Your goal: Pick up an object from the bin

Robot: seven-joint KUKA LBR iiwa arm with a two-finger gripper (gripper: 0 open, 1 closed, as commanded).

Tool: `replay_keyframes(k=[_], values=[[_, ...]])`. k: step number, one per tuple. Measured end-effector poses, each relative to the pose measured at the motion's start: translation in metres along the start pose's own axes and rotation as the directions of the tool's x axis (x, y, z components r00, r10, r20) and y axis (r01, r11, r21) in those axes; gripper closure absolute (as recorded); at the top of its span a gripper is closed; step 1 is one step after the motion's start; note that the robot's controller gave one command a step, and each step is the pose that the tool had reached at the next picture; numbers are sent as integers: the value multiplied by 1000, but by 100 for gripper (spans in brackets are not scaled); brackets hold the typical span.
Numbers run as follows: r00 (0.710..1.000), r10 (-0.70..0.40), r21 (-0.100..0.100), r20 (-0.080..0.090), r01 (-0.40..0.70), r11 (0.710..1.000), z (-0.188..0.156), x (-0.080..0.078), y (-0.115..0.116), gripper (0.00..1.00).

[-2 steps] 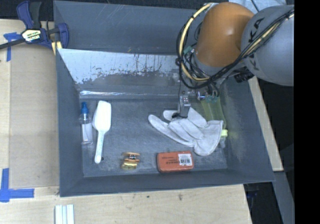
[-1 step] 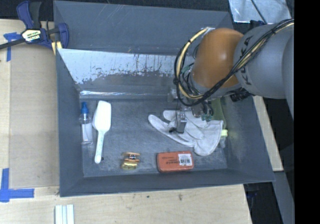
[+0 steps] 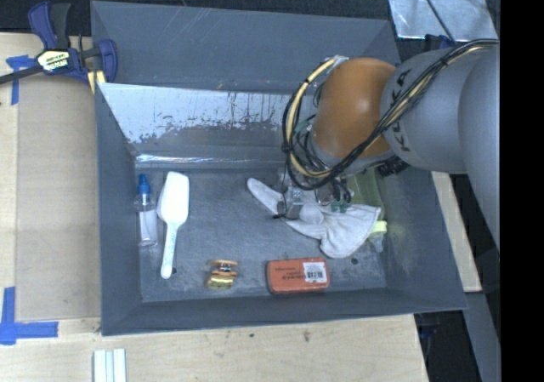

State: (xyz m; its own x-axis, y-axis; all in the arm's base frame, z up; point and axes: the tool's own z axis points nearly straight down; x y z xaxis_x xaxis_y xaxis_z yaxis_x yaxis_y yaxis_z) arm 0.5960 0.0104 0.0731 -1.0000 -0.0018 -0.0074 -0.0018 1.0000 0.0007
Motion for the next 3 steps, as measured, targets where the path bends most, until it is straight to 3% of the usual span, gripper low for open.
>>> replay_keyframes(k=[2,3], values=[[1000,1,0,0,-1,1000,0,0,0,100],[1000,-11,1,-5,11,1000,-112,-2,10,100]])
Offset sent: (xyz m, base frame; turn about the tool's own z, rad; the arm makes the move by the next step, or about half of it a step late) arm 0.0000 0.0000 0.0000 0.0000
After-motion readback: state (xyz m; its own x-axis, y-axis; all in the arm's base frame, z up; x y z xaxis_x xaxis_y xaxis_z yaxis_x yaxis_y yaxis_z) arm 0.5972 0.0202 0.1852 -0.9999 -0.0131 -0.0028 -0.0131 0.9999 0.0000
